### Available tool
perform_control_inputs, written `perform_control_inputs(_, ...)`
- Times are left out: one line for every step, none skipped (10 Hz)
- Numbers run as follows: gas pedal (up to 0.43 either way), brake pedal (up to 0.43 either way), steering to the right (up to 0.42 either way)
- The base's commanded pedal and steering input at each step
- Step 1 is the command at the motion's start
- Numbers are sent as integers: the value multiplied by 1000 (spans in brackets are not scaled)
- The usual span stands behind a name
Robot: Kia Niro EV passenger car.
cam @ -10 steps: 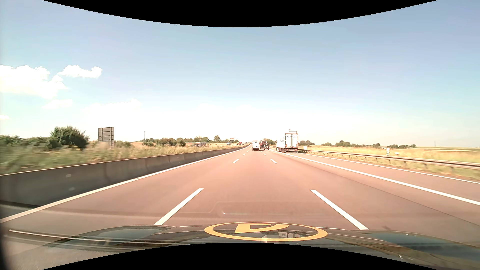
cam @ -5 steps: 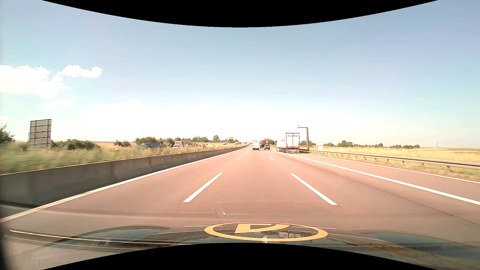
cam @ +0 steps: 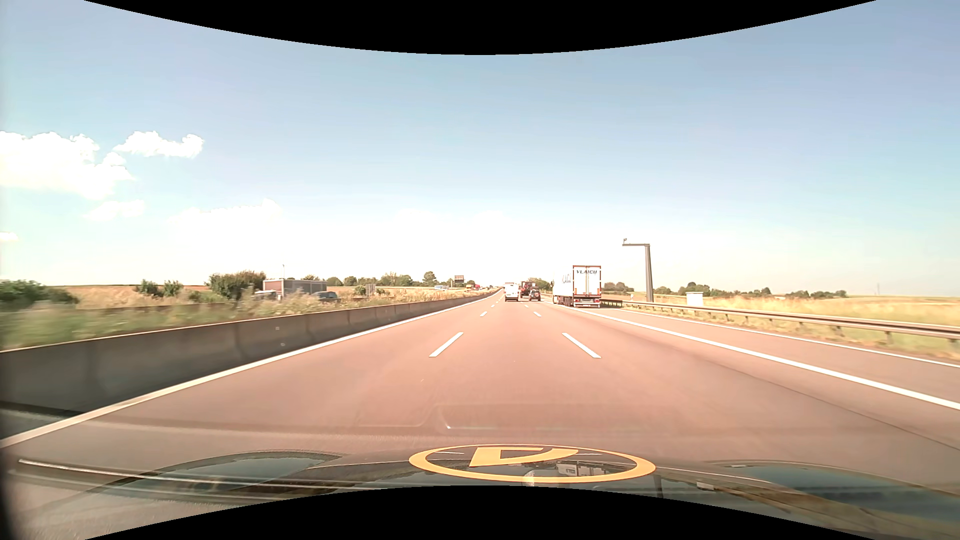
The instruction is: Follow the waypoints while adhering to traffic rules and regulations
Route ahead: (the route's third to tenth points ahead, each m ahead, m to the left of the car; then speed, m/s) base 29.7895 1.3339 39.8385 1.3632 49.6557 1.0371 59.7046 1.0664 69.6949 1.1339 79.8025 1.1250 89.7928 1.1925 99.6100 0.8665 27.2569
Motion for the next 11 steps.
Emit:
perform_control_inputs(260, 0, -2)
perform_control_inputs(260, 0, -1)
perform_control_inputs(260, 0, -1)
perform_control_inputs(260, 0, -1)
perform_control_inputs(260, 0, -2)
perform_control_inputs(260, 0, -1)
perform_control_inputs(260, 0, -1)
perform_control_inputs(260, 0, -1)
perform_control_inputs(260, 0, -1)
perform_control_inputs(260, 0, -1)
perform_control_inputs(268, 0, -1)
